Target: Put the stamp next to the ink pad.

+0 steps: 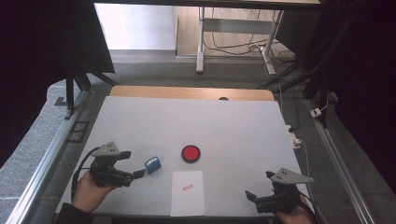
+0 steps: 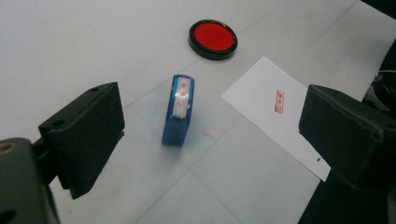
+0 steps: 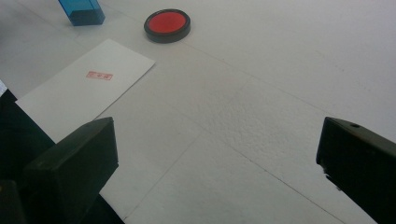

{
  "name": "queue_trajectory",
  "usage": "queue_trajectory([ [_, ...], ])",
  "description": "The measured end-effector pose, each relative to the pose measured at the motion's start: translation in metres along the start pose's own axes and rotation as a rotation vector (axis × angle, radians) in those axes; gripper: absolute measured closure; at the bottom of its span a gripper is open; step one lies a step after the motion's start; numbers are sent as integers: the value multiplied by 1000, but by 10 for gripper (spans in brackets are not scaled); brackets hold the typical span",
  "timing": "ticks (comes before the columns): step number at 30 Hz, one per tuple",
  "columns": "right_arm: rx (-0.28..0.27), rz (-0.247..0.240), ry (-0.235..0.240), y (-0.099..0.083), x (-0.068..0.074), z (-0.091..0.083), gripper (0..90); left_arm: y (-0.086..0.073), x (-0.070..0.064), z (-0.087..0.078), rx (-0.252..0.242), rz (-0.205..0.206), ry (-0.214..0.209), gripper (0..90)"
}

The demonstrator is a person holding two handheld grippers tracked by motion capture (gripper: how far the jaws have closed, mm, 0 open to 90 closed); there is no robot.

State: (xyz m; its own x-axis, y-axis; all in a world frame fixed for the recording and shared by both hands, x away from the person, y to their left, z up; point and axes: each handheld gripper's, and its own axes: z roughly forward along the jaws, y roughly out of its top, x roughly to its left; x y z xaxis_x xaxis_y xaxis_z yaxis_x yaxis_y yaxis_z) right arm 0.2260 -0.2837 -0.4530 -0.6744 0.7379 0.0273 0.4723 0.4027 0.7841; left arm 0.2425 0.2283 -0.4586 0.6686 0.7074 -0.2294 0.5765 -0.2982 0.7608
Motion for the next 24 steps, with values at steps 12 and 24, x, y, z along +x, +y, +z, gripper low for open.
queue_trajectory([
  [12,2,11,-7,-1,-1,-2,0,-33,1,-34,-52,-49,30,10],
  [24,17,26,-26,-3,-3,-4,0,-62,-4,-47,-31,-54,63,0],
])
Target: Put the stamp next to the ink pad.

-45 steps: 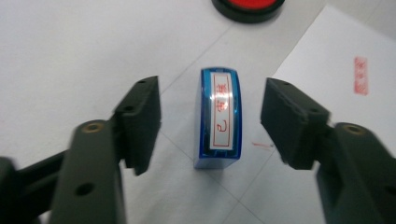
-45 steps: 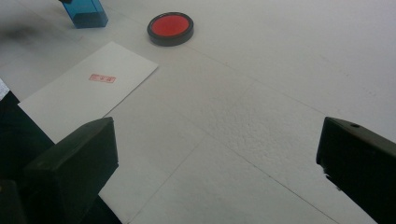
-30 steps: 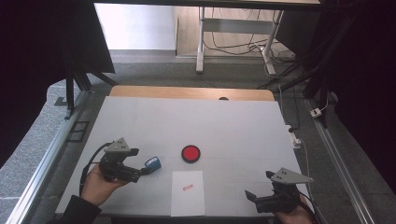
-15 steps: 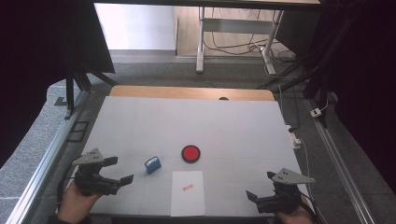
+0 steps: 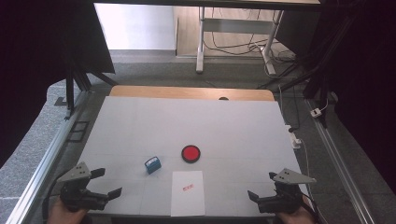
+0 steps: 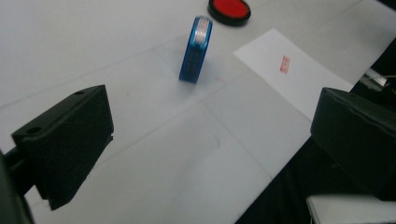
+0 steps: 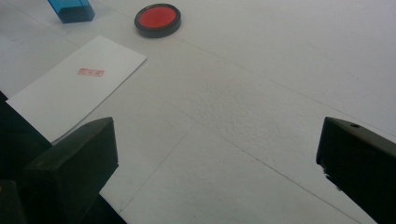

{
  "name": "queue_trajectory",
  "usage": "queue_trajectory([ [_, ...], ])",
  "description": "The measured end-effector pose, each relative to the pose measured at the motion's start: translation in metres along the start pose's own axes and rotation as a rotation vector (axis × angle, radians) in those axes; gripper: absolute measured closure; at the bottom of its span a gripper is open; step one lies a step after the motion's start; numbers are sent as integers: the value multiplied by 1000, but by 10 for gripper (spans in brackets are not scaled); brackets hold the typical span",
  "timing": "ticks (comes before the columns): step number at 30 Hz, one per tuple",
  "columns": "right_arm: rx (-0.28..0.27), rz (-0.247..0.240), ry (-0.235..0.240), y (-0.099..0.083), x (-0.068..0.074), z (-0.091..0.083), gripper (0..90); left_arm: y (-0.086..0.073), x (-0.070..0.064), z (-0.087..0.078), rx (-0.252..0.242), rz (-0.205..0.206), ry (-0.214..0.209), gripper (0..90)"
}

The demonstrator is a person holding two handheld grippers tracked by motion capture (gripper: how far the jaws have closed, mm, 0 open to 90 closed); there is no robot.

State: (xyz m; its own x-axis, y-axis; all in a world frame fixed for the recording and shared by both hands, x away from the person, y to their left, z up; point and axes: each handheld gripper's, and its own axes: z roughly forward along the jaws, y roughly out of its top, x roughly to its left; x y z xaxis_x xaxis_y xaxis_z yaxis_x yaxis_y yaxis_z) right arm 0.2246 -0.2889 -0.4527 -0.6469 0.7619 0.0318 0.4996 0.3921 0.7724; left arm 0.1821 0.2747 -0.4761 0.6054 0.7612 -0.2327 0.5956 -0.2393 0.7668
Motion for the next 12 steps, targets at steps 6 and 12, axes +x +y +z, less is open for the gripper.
queue_trajectory([
  [6,9,6,-14,0,0,0,0,-3,-2,-4,38,-3,37,0],
  [12,27,-1,-25,0,1,2,0,-2,-1,-2,55,-22,45,0],
])
